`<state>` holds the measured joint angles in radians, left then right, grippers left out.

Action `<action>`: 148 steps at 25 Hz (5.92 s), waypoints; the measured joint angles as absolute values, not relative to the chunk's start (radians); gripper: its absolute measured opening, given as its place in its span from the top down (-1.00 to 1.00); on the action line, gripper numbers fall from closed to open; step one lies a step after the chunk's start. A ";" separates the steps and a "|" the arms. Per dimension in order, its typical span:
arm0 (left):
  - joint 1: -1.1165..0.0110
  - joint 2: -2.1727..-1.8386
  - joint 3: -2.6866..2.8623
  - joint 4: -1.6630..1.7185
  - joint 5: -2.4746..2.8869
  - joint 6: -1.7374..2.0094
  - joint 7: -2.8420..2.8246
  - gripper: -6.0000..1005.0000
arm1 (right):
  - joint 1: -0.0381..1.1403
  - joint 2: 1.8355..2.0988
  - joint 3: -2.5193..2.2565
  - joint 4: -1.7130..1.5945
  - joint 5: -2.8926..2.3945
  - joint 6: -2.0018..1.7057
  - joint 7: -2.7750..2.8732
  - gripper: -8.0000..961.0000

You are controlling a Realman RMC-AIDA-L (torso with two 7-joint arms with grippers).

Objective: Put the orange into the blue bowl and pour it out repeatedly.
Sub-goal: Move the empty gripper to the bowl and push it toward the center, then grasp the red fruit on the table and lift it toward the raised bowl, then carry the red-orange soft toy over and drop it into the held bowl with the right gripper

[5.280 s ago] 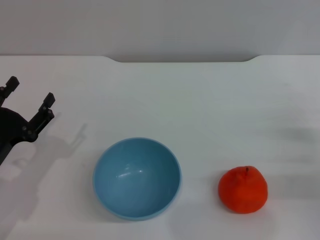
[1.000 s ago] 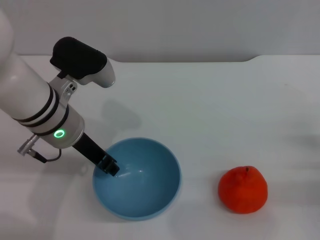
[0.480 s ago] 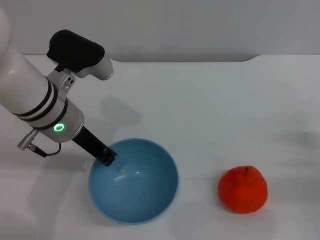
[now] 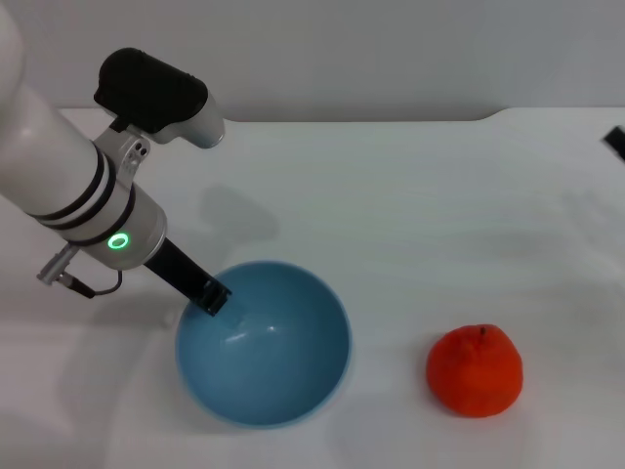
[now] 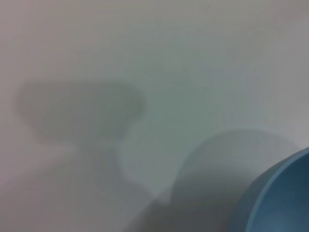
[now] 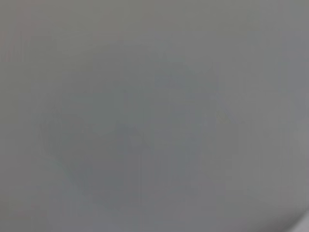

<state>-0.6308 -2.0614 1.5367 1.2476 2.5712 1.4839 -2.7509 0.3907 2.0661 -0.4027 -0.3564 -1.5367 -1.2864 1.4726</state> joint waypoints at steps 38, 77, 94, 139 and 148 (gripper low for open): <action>-0.624 -2.063 1.546 1.289 2.573 1.430 -2.740 0.99 | 0.727 2.073 -1.131 -0.973 -2.479 -1.625 2.534 0.01; -0.628 -2.059 1.546 1.302 2.572 1.437 -2.737 0.99 | 0.734 2.073 -1.284 -0.991 -2.599 -1.703 2.654 0.12; -0.629 -2.060 1.546 1.301 2.572 1.440 -2.735 0.99 | 0.707 2.074 -1.290 -1.015 -2.590 -1.678 2.622 0.60; -0.792 -2.068 1.669 1.228 2.472 1.418 -2.857 0.99 | 0.745 2.076 -1.297 -1.488 -2.296 -1.782 2.522 0.33; -0.743 -2.062 1.653 1.310 2.482 1.373 -2.825 0.99 | 0.694 2.072 -1.104 -1.516 -2.313 -1.844 2.547 0.00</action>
<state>-0.7427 -2.0619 1.6527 1.3102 2.4816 1.3732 -2.8246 0.6936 2.0716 -1.1044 -1.5164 -2.3129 -1.8437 2.5470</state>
